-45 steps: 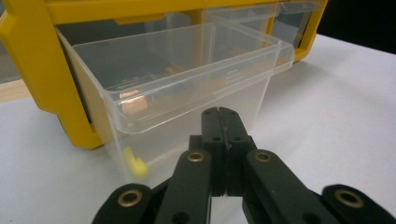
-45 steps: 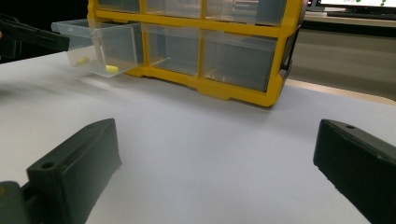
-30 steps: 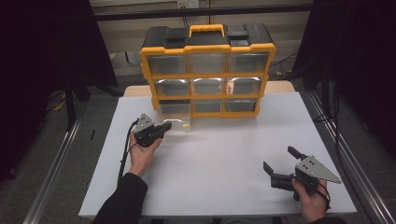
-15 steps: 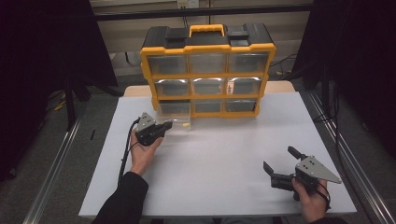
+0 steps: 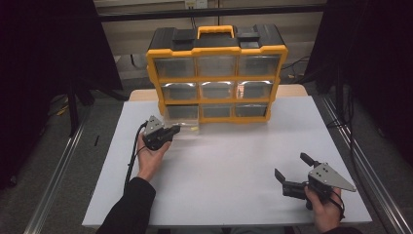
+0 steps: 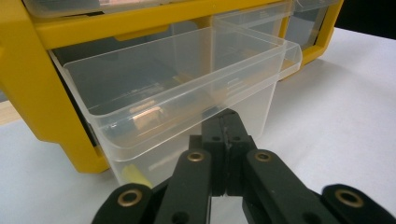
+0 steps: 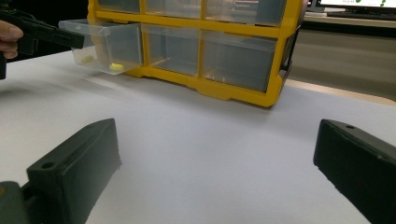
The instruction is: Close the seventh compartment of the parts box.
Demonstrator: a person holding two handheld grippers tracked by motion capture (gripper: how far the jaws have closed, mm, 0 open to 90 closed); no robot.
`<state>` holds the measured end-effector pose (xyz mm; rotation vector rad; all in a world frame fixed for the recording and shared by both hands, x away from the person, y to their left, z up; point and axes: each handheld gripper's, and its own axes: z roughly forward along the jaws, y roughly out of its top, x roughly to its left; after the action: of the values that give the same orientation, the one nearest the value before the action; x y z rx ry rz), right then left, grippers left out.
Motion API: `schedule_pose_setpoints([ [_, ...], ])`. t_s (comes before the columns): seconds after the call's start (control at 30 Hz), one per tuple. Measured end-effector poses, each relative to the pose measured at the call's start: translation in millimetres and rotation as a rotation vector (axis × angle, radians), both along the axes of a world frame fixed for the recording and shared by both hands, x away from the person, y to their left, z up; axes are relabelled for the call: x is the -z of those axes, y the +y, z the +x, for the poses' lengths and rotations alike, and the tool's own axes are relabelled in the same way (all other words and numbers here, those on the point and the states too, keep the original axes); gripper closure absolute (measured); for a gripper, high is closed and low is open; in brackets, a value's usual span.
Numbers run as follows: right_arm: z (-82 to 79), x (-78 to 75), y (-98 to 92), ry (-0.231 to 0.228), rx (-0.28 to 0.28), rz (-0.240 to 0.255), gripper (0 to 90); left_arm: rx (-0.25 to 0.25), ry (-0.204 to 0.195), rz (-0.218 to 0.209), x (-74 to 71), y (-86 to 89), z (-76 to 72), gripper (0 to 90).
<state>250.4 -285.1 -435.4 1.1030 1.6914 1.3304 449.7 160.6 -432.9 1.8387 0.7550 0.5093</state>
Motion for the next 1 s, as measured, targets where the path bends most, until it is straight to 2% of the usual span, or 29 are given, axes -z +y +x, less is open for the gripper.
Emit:
schedule_pose_setpoints([
  [0.03, -0.2, -0.1, 0.0, 0.001, 0.000, 0.001, 0.1, -0.002, 0.010, -0.015, 0.5, -1.2, -0.2, 90.0],
  [0.17, -0.3, -0.1, -0.2, 0.000, -0.001, 0.002, 0.1, -0.010, 0.003, -0.003, 0.2, -1.2, 1.8, 90.0],
  [0.23, -0.2, -0.1, 0.0, 0.001, 0.000, 0.001, 0.1, -0.013, 0.012, -0.009, 0.3, -2.0, 2.2, 90.0],
  [0.27, -0.1, -0.1, 0.0, 0.000, 0.000, 0.001, 0.1, -0.011, 0.001, 0.003, -0.2, -1.2, 3.3, 90.0],
  [0.63, -0.2, -0.1, 0.0, 0.000, 0.000, 0.001, 0.1, -0.013, 0.010, -0.009, 0.4, -3.4, 6.1, 90.0],
  [0.93, 0.0, 0.0, -0.1, 0.001, -0.002, 0.002, 0.1, -0.019, -0.009, 0.009, 0.3, -4.3, 10.1, 90.0],
  [1.0, 0.1, 0.1, 0.2, 0.001, -0.002, 0.001, 0.1, -0.016, 0.006, -0.007, 0.8, -5.2, 10.6, 90.0],
])
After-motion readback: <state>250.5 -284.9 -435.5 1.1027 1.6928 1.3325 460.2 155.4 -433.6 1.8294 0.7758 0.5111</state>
